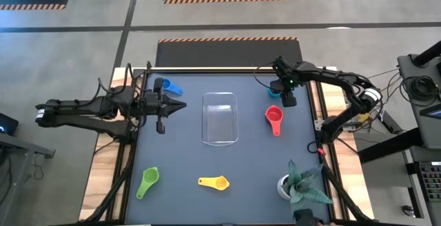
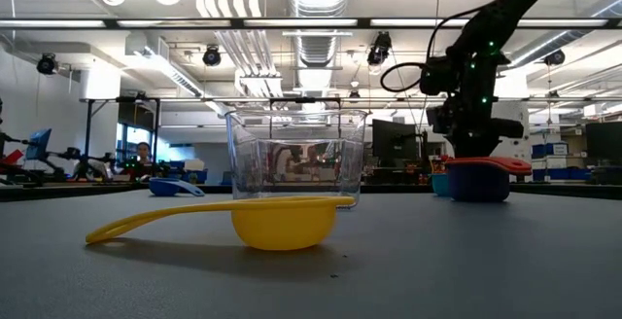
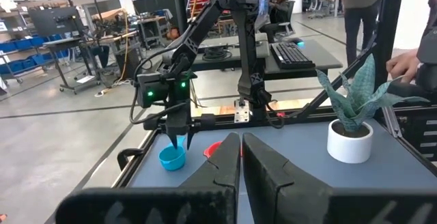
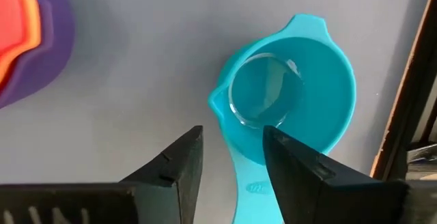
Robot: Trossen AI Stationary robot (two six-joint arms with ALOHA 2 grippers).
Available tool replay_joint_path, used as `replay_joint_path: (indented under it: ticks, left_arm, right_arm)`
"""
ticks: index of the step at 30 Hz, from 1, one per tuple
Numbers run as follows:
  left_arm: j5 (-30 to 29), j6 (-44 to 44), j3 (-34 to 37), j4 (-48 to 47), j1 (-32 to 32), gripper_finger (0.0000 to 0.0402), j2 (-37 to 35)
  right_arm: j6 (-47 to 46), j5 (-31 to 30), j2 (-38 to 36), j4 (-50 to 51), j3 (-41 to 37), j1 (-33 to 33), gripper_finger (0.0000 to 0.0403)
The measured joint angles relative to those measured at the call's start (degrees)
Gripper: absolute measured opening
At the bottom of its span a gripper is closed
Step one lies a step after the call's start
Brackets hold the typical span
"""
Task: Nest measuring cups in basket
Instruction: Stack the light blue measuring cup on top of the red measuring cup
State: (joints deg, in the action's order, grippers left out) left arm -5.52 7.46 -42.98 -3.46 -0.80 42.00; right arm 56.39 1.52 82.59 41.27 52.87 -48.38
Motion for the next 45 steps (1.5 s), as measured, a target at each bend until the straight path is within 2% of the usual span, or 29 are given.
replay_joint_path:
  ticks: [8, 20, 27, 34, 45]
  left_arm:
    - [0.0, 0.0, 0.0, 0.0, 0.0, 0.0, 0.0]
    - [0.0, 0.0, 0.0, 0.0, 0.0, 0.0, 0.0]
    - [0.0, 0.0, 0.0, 0.0, 0.0, 0.0, 0.0]
    - [0.0, 0.0, 0.0, 0.0, 0.0, 0.0, 0.0]
    - [0.0, 0.0, 0.0, 0.0, 0.0, 0.0, 0.0]
  right_arm:
    - [-0.2, 0.1, 0.9, -0.4, -0.7, 0.1, 0.0113]
    - [-0.5, 0.0, 0.2, 0.2, -0.7, 0.1, 0.0014]
    - [-2.6, -0.7, -0.3, 0.1, -0.7, 0.1, 0.0009]
    - [-10.4, -9.0, -3.0, 1.2, 3.0, 0.4, 0.0009]
    - [-20.2, -4.2, -5.5, 10.1, 11.9, 0.4, 0.0008]
